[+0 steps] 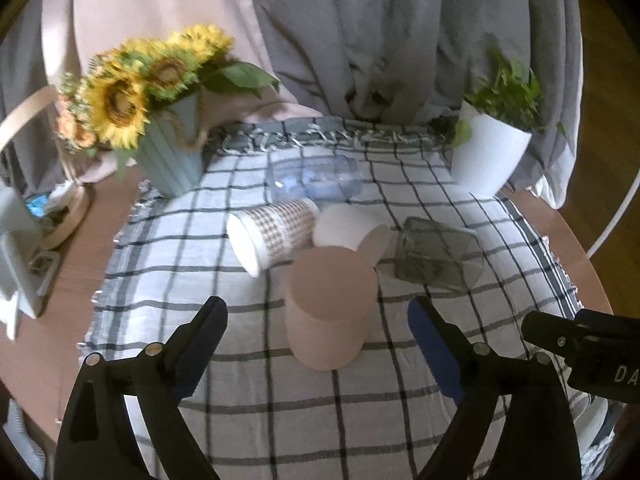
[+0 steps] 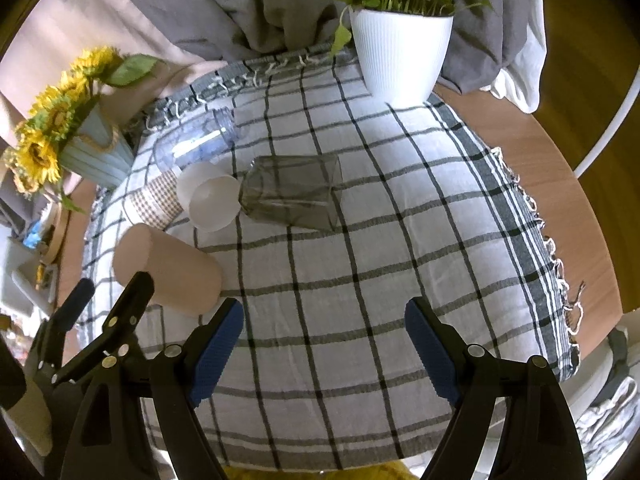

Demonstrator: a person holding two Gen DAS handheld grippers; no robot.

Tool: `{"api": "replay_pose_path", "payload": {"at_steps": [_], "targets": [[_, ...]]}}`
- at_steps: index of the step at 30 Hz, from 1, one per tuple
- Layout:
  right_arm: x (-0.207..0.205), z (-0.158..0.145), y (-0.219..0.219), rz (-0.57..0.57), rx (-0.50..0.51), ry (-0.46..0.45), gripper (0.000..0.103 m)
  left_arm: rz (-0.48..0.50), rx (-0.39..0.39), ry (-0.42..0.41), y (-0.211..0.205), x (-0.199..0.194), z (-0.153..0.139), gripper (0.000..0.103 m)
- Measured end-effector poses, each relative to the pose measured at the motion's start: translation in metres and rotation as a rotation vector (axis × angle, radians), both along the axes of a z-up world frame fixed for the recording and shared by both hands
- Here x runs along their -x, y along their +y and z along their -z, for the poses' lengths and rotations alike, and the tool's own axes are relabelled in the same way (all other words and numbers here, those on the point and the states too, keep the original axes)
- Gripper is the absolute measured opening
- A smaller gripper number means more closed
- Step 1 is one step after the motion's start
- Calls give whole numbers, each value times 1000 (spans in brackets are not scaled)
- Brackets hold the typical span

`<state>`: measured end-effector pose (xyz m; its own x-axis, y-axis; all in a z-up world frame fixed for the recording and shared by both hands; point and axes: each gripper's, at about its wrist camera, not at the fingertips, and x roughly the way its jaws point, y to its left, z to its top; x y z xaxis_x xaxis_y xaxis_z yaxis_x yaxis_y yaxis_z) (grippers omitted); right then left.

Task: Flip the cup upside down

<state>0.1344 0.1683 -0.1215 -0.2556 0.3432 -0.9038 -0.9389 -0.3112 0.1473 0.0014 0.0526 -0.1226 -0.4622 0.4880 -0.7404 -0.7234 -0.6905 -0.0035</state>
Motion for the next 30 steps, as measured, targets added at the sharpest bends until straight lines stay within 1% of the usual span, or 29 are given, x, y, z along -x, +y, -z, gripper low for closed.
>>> {"api": "replay_pose_path", "payload": {"at_steps": [4, 8, 11, 17, 20, 26, 30], "targets": [[0, -12, -6, -8, -18, 51, 83, -51, -10, 55, -15, -1, -23, 102], [4, -25, -15, -25, -55, 83, 84, -90, -25, 103, -31, -4, -46, 103], [8, -37, -23, -48, -93, 104, 84, -110, -34, 119, -42, -6, -57, 103], [16, -61, -45, -94, -207, 95, 88, -132, -39, 123, -52, -12, -67, 103], [17, -68, -51, -105, -240, 89, 88, -148, -40, 130, -56, -15, -70, 103], [12, -71, -57, -106, -260, 89, 88, -164, -48, 168, -60, -20, -77, 103], [9, -72, -58, -102, -266, 95, 88, -166, -52, 176, -62, -24, -79, 103]]}}
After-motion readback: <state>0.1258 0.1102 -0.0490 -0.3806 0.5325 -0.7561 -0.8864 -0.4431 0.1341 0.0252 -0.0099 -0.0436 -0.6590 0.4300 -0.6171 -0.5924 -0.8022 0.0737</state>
